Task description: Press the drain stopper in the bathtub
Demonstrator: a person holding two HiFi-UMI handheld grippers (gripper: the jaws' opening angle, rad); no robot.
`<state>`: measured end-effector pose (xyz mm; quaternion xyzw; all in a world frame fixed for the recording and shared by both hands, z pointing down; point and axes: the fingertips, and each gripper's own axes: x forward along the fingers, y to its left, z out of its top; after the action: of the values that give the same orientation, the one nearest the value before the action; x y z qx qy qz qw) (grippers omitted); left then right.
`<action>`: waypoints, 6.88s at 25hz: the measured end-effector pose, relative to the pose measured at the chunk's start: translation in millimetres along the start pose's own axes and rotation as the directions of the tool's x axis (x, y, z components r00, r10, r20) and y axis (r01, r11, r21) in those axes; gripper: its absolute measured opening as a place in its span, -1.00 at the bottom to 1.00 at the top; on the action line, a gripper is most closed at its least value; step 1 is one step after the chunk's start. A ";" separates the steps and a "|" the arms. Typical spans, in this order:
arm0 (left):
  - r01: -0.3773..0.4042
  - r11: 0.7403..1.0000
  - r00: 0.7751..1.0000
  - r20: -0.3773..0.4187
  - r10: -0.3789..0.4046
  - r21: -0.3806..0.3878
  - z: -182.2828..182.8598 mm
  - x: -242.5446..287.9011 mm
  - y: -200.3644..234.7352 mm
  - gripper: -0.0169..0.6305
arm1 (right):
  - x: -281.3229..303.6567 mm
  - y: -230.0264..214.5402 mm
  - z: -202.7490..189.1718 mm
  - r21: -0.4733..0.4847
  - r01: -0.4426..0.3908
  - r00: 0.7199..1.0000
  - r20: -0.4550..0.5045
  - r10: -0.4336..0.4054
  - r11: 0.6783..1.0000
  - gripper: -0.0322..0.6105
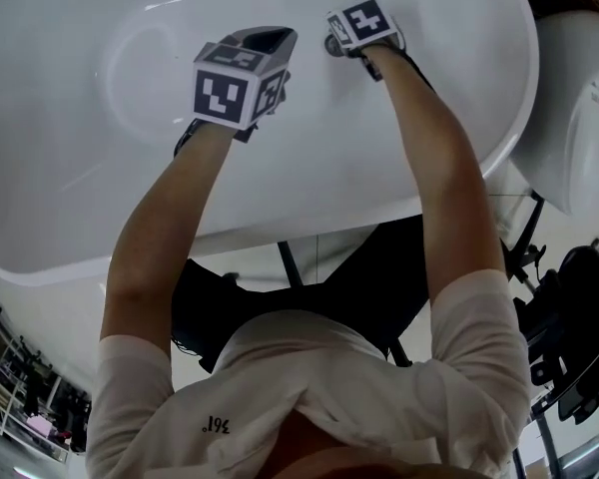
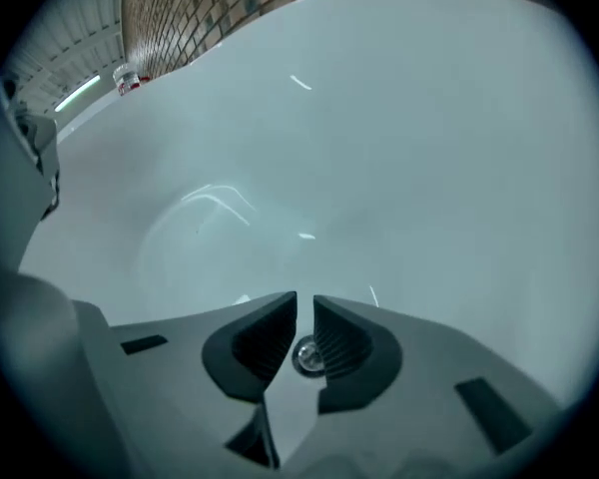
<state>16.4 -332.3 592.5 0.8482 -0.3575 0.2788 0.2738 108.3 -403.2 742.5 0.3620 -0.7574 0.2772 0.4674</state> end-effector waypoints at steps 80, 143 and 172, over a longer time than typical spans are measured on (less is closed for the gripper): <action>0.064 0.992 0.976 -0.199 -0.085 -0.110 -64.8 4.3 7.7 -0.93 | 26.8 6.5 -43.0 -0.102 -0.028 0.982 -0.188 0.009 0.994 -0.75; -0.046 0.999 0.951 0.307 0.045 -0.004 68.4 -255.7 -96.7 -0.93 | -319.7 81.2 56.7 -0.126 0.294 0.938 0.225 -0.262 0.947 -0.86; -0.067 0.995 0.861 0.508 0.020 0.074 95.0 -377.1 -179.7 -0.93 | -505.4 166.3 64.2 -0.118 0.387 0.821 0.497 -0.283 0.914 -0.86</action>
<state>-43.0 -117.5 226.7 0.8947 -0.4231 0.0683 0.1261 93.6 -208.5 243.4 0.4938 -0.7969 0.0111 0.3478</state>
